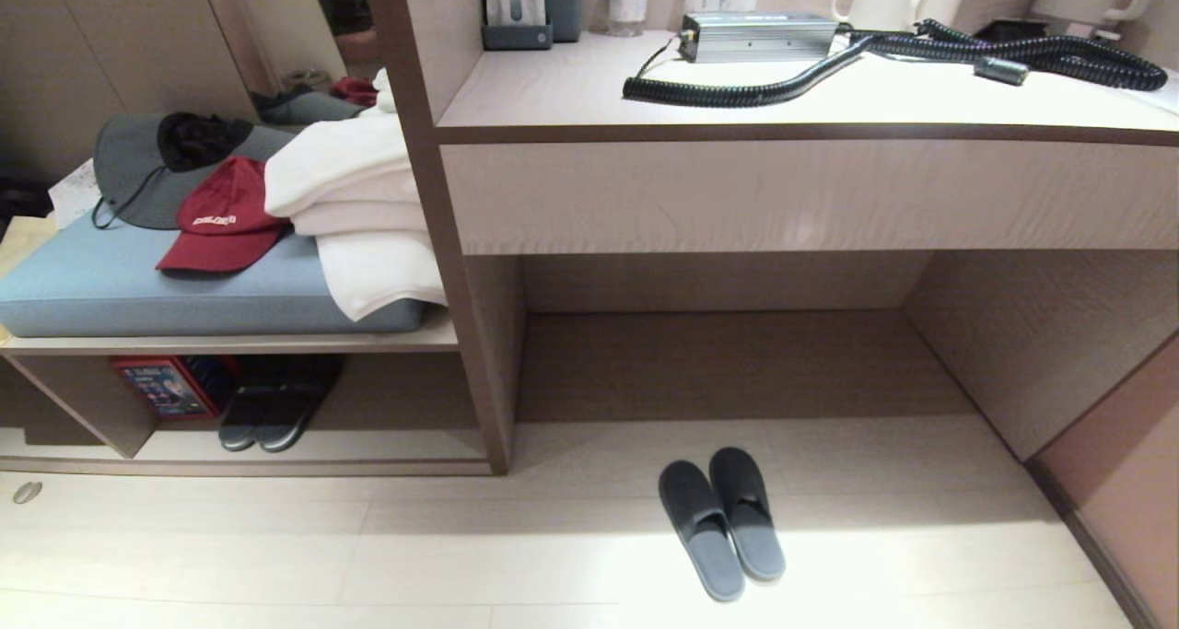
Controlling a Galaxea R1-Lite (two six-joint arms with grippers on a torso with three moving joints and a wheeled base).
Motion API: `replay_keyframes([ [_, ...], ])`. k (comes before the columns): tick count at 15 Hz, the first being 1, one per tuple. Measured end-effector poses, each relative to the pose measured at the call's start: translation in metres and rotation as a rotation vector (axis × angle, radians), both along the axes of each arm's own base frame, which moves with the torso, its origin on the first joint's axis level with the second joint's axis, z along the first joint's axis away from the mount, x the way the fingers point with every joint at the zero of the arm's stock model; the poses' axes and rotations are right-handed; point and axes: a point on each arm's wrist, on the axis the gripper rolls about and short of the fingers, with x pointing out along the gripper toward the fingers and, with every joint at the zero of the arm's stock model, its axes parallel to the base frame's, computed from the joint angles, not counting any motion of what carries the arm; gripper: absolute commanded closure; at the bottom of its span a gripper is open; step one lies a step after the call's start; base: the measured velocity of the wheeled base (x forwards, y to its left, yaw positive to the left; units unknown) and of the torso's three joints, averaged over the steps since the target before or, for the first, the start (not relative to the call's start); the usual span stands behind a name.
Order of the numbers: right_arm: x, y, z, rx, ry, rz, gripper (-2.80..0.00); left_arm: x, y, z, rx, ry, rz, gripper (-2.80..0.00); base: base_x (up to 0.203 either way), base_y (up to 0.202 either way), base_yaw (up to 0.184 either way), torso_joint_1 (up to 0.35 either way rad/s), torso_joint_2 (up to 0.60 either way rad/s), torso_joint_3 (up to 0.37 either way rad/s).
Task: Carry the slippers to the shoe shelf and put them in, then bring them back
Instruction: Pick up the slippers on the floor
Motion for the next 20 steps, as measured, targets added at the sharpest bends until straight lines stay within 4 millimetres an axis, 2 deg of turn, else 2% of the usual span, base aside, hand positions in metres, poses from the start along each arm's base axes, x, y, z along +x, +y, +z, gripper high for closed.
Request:
replay_keyframes([
  [20, 0.0000, 0.0000, 0.0000, 0.000, 0.000, 0.000, 0.00, 0.0000, 0.0000, 0.0000, 0.000, 0.000, 0.000, 0.00, 0.000, 0.000, 0.000, 0.002, 0.00, -0.196],
])
